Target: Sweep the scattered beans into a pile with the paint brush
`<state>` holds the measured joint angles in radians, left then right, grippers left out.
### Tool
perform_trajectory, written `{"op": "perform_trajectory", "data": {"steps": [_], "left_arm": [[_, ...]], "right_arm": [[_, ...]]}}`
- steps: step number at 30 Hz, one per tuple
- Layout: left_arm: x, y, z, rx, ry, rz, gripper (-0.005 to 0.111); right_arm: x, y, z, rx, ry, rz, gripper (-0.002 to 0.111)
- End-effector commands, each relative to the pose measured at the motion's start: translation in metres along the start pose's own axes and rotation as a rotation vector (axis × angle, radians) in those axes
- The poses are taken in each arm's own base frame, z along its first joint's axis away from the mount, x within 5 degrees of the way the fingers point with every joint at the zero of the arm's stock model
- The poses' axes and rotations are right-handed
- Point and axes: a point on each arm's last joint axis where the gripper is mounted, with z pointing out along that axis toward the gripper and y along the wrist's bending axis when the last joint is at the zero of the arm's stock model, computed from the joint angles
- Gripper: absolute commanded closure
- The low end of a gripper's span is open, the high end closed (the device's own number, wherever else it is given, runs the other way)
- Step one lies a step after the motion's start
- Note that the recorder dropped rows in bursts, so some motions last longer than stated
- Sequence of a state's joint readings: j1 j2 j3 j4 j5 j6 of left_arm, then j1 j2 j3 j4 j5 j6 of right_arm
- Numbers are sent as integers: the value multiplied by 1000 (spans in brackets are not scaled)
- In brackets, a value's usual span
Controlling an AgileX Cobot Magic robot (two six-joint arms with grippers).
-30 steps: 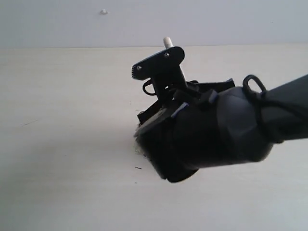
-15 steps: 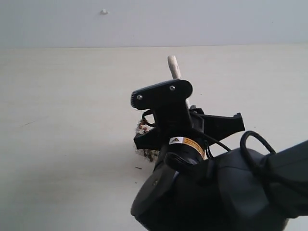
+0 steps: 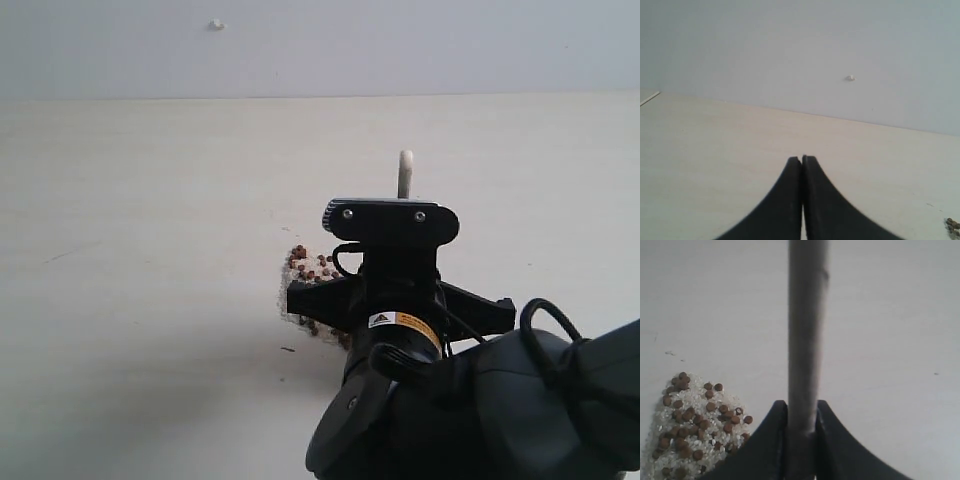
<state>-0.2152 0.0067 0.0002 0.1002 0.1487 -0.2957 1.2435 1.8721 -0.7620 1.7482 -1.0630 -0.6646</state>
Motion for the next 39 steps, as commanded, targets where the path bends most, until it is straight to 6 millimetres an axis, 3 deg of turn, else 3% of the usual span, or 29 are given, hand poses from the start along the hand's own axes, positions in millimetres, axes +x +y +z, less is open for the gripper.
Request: {"op": "perform_trajectory", "data": {"steps": [1,11,21,32,39], "left_arm": [[-1,-1,-1,9,-9,0,107],[-1,-1,-1,9,-9,2,107],[-1,-1,-1,9,-9,2,107],[-1,-1,-1,9,-9,2,107],[-1,-1,-1,9,-9,2,107]], "right_arm": [[-3,5,-2,-25,9,71,108],[-8,40,16,33,-68,106,108],[-27,50,10,57,-143,141,108],[-58,49,-19,-8,-157,6,108],[-60,41,5,78,-145,-126,108]]}}
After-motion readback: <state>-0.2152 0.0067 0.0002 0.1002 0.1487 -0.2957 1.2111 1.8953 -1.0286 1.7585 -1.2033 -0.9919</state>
